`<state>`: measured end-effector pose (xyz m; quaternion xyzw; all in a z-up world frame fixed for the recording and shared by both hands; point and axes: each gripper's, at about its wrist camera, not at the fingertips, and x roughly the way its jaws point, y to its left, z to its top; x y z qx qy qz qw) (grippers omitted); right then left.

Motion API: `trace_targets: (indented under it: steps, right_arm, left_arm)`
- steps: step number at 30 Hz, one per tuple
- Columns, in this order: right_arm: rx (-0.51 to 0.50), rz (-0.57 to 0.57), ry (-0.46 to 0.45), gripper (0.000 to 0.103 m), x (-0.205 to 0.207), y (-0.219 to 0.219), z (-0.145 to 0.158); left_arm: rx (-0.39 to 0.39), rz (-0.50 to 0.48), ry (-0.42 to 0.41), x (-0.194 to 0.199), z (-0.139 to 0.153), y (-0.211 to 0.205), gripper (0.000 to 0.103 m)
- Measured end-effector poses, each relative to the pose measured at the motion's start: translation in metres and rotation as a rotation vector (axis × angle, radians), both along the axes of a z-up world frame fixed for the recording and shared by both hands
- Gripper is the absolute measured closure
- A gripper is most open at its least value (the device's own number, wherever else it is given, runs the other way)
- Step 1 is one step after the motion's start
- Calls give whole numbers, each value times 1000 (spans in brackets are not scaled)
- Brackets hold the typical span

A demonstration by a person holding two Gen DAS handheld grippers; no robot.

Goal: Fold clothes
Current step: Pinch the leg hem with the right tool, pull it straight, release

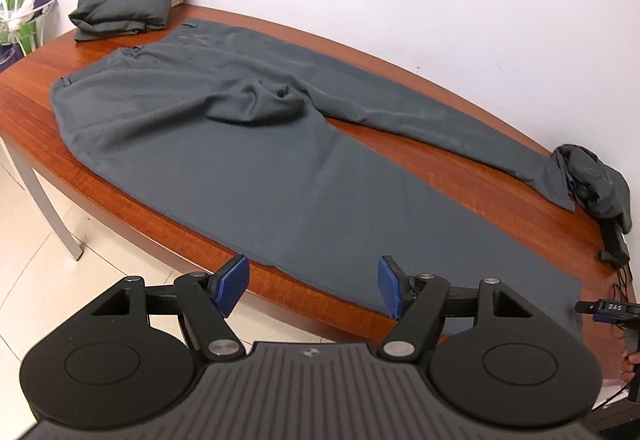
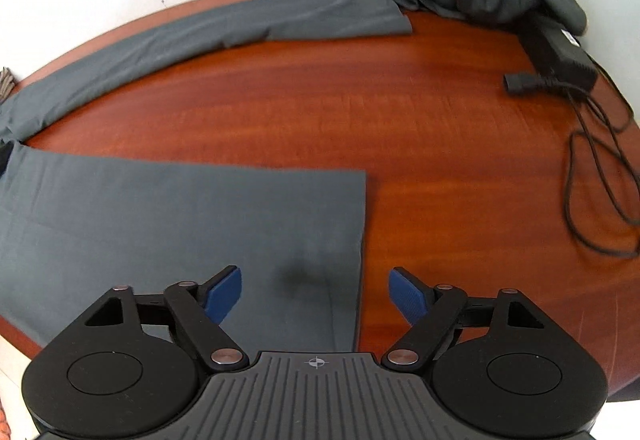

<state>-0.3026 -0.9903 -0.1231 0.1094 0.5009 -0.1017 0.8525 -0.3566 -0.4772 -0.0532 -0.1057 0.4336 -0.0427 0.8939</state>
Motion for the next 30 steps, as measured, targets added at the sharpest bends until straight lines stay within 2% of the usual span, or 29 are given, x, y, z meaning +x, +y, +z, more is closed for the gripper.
trace_targets:
  steps: [3,4,5,6,7,8,9,11,12,15,24,27,28,29,30]
  right_arm:
    - [2,8,24,35,-3,4,-8]
    - [4,14,32,42,-5,7,-11]
    - [-2,20,39,44,-4,9,-14]
    - [-33,33,34,45,-5,14,-14]
    - [-48,42,29,51,-5,16,-14]
    - [-64,51,24,70,-6,18,-14]
    - [-79,60,20,79,-7,21,-13]
    - [-56,53,17,91,-6,20,-13]
    - [-71,62,16,92,-7,22,-11]
    - [-107,73,20,93,-9,22,-8]
    - [-162,-1,93,90,-8,-23,-8]
    - [-179,-14,94,69,-2,-23,-4]
    - [-189,-10,84,56,0,-22,-1]
    - [-192,-3,69,47,2,-19,3]
    - [-194,1,57,43,5,-16,6]
  left_arm:
    - [8,-23,2,-2,-1,-6,28]
    - [12,-28,0,-3,-1,-7,28]
    - [15,-31,-2,-3,-1,-8,28]
    - [17,-31,-4,-4,0,-9,28]
    - [18,-29,-5,-4,0,-9,28]
    - [18,-25,-7,-5,1,-9,28]
    - [19,-19,-7,-6,1,-9,28]
    - [22,-7,-6,-8,1,-8,28]
    - [25,0,-6,-9,1,-7,28]
    - [32,24,-5,-13,2,-4,28]
    - [7,104,-3,-35,0,8,28]
    - [-3,131,-1,-44,-1,15,28]
    - [-3,137,-1,-47,-1,18,28]
    - [-1,142,-3,-49,-2,21,28]
    - [0,147,-4,-51,-2,24,28]
